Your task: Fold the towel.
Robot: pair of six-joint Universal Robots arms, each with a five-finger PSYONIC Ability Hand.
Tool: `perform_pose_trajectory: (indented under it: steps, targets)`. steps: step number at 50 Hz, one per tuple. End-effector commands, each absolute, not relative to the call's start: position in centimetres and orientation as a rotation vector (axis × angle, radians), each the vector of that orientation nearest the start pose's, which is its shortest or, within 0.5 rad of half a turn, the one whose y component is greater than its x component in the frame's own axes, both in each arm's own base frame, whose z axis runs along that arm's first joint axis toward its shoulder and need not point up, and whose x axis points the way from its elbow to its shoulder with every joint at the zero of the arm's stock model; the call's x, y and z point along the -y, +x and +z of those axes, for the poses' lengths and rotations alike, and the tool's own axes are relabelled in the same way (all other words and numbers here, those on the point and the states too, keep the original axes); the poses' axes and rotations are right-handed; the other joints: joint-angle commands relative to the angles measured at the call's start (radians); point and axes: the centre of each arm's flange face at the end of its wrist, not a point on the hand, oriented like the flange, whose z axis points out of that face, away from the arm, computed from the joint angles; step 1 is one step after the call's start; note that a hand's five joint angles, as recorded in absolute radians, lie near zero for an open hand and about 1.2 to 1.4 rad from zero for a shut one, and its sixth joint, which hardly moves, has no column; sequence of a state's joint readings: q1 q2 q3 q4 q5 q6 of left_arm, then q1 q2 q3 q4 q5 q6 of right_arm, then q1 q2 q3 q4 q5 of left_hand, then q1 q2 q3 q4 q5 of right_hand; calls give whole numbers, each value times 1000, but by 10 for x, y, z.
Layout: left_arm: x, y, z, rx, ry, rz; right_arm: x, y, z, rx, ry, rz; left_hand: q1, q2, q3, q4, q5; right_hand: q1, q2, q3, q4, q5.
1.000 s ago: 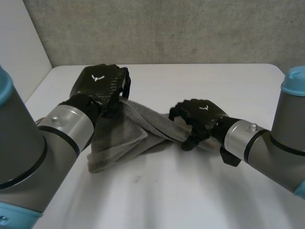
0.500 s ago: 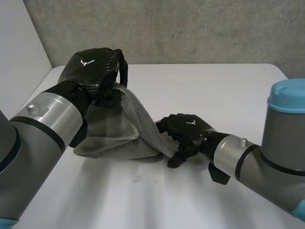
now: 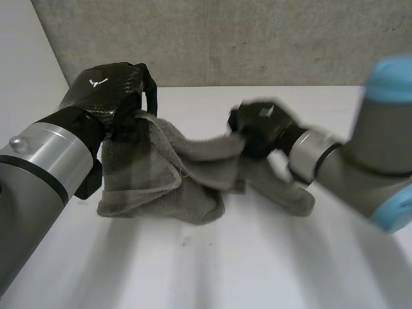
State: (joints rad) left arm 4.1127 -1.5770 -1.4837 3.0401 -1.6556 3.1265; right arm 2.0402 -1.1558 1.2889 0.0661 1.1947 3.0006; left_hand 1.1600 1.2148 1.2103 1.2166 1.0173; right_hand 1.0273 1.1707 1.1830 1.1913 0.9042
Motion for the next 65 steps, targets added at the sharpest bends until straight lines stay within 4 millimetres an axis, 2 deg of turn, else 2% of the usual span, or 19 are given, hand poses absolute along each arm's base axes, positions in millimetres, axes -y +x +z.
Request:
perform_pose_trajectory:
  steps: [1,7,12,17,26,28,29,30,32,33,34,35,37,41,51,56,57,59,65]
  targets:
    - [184,-274,324,-2487,669,-2418,240,280,362,-1712,-1075,-1904,236,181,186,180,204,369,226,213,205,318]
    - [186,-277,319,-2529,734,-2398,242,268,365,-1810,-1145,-1833,236,181,186,180,204,369,226,213,205,318]
    - [205,-278,274,-2694,768,-2116,251,271,306,-2023,-1459,-1508,236,181,186,180,204,369,226,213,205,318]
    - [226,-278,238,-2791,751,-1931,263,274,260,-2147,-1585,-1309,236,181,186,180,204,369,226,213,205,318]
    - [251,-295,215,-2836,831,-1899,285,294,241,-2134,-1645,-1361,236,181,186,180,204,369,226,213,205,318]
    - [275,-306,234,-2693,821,-2125,315,306,260,-2050,-1584,-1664,236,181,186,180,204,369,226,213,205,318]
    - [289,-312,253,-2561,791,-2307,315,306,260,-2049,-1584,-1666,236,181,186,180,204,369,226,213,205,318]
    - [289,-312,253,-2560,791,-2309,332,312,280,-1981,-1511,-1891,236,181,186,180,204,369,226,213,205,318]
    - [319,-308,299,-2197,655,-2682,355,322,330,-1730,-1309,-2352,236,181,186,180,204,369,226,213,205,318]
    - [319,-308,299,-2195,655,-2684,355,322,330,-1729,-1308,-2354,236,181,186,180,204,369,226,213,205,318]
    - [331,-299,328,-1960,565,-2856,359,326,355,-1553,-1220,-2540,236,181,186,180,204,369,226,213,205,318]
    - [331,-299,328,-1958,564,-2858,359,326,355,-1551,-1219,-2541,236,181,186,180,204,369,226,213,205,318]
    - [333,-286,377,-1579,455,-3086,353,325,394,-1282,-1094,-2772,236,181,186,180,204,369,226,213,205,318]
    - [327,-283,385,-1553,452,-3100,346,324,394,-1247,-1120,-2759,236,181,186,180,204,369,226,213,205,318]
    - [317,-278,314,-2069,554,-2737,333,326,324,-1581,-1378,-2306,236,181,186,180,204,369,226,213,205,318]
    - [304,-275,245,-2376,635,-2418,322,329,275,-1731,-1490,-1968,236,181,186,180,204,369,226,213,205,318]
    - [304,-275,245,-2377,635,-2417,322,329,275,-1731,-1490,-1967,236,181,186,180,204,369,226,213,205,318]
    - [294,-270,216,-2490,691,-2235,316,329,240,-1823,-1534,-1746,236,181,186,180,204,369,226,213,205,318]
    - [272,-267,196,-2573,800,-2039,305,323,202,-1964,-1626,-1453,236,181,186,180,204,369,226,213,205,318]
